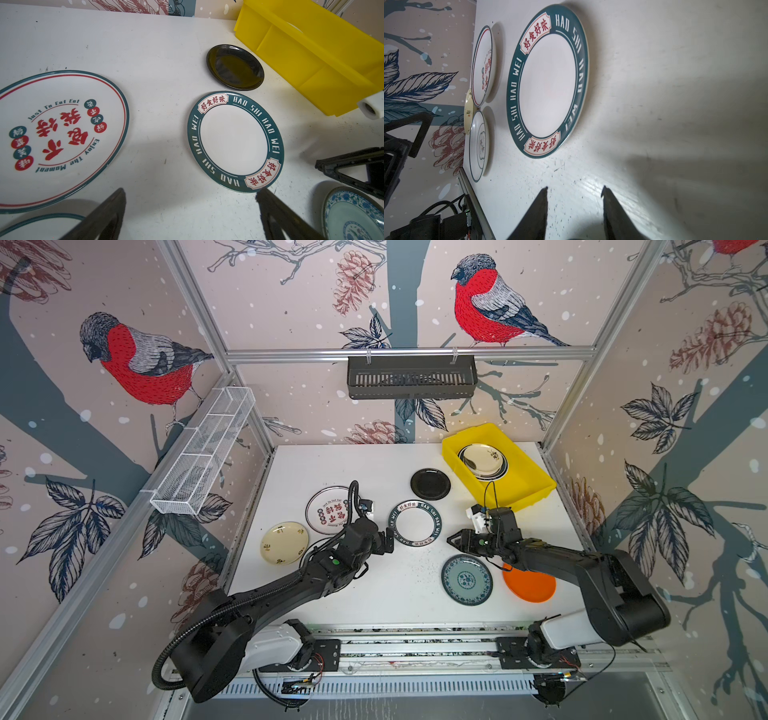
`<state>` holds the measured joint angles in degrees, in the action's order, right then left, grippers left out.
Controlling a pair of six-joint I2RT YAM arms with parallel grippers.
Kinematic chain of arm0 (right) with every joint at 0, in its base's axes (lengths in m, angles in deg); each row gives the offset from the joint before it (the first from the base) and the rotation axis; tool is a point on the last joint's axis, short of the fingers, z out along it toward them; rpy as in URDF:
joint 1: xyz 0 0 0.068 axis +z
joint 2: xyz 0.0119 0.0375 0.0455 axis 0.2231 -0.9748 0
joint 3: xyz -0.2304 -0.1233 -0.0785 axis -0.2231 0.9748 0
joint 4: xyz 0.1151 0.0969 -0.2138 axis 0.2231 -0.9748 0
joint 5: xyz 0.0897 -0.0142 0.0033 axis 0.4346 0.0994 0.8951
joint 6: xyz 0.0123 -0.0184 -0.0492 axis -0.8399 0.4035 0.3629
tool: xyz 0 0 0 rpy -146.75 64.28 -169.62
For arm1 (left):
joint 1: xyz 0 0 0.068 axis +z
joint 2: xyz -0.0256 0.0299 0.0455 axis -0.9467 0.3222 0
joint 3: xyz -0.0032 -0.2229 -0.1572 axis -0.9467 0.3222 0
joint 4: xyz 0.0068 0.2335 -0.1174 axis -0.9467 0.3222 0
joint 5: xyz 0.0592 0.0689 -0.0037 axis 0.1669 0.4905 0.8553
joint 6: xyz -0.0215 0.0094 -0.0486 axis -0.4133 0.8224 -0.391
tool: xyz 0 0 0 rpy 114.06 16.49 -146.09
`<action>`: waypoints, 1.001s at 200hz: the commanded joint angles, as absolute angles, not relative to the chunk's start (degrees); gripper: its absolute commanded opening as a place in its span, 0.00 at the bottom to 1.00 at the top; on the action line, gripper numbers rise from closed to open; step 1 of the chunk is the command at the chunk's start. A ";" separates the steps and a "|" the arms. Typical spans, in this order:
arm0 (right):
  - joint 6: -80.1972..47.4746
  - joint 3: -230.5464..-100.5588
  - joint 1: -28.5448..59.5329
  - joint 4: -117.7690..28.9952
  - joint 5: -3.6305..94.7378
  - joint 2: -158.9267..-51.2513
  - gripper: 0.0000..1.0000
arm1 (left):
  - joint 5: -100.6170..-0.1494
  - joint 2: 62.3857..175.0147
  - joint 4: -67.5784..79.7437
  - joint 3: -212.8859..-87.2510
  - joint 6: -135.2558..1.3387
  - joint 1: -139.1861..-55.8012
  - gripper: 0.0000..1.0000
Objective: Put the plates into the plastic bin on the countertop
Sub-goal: 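Move the right gripper to the green-rimmed HAO SHI HAO WEI plate, then close the right gripper on the rim of the HAO SHI HAO WEI plate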
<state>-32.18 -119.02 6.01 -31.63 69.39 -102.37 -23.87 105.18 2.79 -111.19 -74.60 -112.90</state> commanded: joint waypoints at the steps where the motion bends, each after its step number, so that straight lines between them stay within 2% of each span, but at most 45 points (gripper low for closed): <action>1: -34.26 -118.97 6.61 -23.43 71.41 -104.52 0.44 | -23.21 104.56 1.36 -110.69 -75.60 -112.86 0.98; 109: -42.35 -123.25 8.00 -10.12 69.87 -117.16 0.35 | -31.75 100.16 -3.85 -106.39 -72.51 -112.69 0.98; 136: -43.65 -124.19 8.20 -8.35 70.00 -119.12 0.33 | -30.69 98.89 -4.38 -105.50 -72.30 -112.69 0.98; 175: -43.22 -125.91 8.29 -10.17 68.08 -120.76 0.25 | -29.95 99.87 -3.76 -106.09 -71.95 -112.69 0.98; 200: -44.23 -126.41 8.29 -10.04 67.31 -121.69 0.25 | -29.52 100.61 -3.08 -106.93 -72.06 -112.69 0.98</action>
<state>-43.44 -125.77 8.17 -11.33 68.69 -120.97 -30.40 100.06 -2.28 -105.99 -72.39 -112.83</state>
